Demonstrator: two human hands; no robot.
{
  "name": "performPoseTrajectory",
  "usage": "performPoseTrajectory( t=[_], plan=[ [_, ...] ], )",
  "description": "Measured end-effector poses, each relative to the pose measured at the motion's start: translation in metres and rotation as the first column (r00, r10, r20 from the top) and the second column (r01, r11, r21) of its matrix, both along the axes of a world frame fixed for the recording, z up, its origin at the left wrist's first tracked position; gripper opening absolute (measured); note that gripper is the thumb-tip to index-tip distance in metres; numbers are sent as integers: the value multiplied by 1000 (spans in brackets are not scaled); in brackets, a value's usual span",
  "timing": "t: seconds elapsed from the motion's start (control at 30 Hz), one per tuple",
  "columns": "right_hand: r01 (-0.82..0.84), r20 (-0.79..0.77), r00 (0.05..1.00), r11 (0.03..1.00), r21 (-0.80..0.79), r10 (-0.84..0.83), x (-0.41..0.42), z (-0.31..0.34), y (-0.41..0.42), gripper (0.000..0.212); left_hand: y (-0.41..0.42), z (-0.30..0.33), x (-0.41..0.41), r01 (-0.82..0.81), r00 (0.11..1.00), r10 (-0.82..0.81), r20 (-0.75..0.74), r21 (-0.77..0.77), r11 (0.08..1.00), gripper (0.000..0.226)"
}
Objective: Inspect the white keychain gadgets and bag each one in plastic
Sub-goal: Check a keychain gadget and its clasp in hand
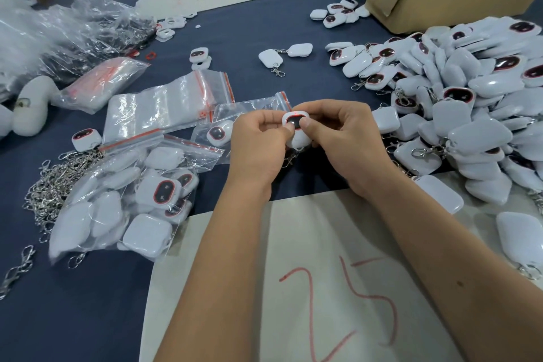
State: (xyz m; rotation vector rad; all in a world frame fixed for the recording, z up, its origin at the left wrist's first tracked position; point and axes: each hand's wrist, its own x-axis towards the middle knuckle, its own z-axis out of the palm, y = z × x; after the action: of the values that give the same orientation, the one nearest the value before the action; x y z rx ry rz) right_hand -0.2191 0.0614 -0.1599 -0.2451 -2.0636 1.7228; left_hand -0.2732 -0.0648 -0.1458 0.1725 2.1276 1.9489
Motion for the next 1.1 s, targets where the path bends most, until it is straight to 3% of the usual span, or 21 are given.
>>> performPoseTrajectory(
  t=[0.37, 0.53, 0.67, 0.9, 1.1],
  plan=[
    [44, 56, 998, 996, -76, -40, 0, 3, 1, 22, -5, 1, -1, 60, 997, -62, 47, 47, 997, 10],
    [79, 77, 994, 991, -106, -71, -2, 3, 1, 20, -8, 4, -3, 60, 991, -74, 109, 121, 991, 22],
    [46, 60, 998, 989, -138, -38, -1, 3, 1, 17, -11, 1, -2, 124, 991, -127, 52, 44, 991, 17],
    [-6, 43, 999, 973, -229, 16, 0, 4, 2, 29, -10, 4, -2, 106, 984, -121, 130, 120, 987, 17],
    [-36, 6, 999, 976, -213, 38, 0, 2, 2, 26, -13, 4, -2, 116, 988, -127, 88, 126, 985, 18]
  ],
)
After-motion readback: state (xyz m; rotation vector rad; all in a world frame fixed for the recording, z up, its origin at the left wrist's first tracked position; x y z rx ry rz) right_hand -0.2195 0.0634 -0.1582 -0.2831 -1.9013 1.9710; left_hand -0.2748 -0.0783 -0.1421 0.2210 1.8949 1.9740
